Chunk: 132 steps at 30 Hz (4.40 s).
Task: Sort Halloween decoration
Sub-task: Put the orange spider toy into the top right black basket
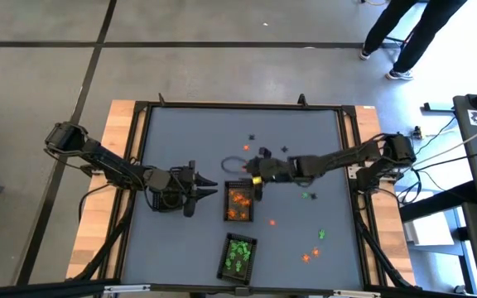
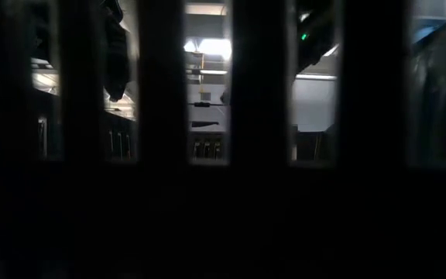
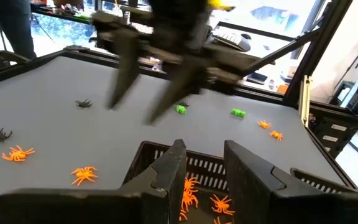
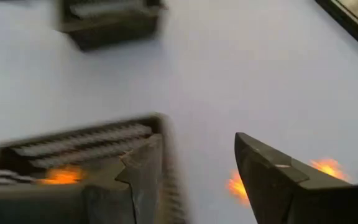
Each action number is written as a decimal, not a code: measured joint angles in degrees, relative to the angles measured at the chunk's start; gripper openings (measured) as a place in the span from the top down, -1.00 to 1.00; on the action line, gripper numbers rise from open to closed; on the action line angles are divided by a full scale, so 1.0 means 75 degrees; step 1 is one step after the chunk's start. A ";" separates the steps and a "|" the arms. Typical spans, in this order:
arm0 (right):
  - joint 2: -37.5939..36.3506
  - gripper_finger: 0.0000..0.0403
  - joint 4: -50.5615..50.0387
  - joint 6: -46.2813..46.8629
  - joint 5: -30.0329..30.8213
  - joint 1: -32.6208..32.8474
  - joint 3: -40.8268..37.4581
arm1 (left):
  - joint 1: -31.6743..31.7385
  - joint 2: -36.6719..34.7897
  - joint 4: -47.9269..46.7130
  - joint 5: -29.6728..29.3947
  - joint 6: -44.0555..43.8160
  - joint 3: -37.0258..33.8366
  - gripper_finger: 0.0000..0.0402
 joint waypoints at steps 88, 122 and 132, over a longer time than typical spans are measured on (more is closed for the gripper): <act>-0.0028 0.55 -0.1731 0.0493 -0.0169 0.1294 0.0968 | -0.0204 0.0000 -0.0210 -0.0219 -0.0329 0.0000 0.49; 0.2350 0.10 -0.0763 -0.0680 -0.1511 -0.3240 0.1097 | -0.0143 -0.0003 -0.0351 -0.0364 -0.0048 -0.0006 0.49; 0.3093 0.17 -0.1859 -0.0702 -0.1612 -0.3244 0.2058 | -0.0152 -0.0003 -0.0369 -0.0402 -0.0175 -0.0006 0.49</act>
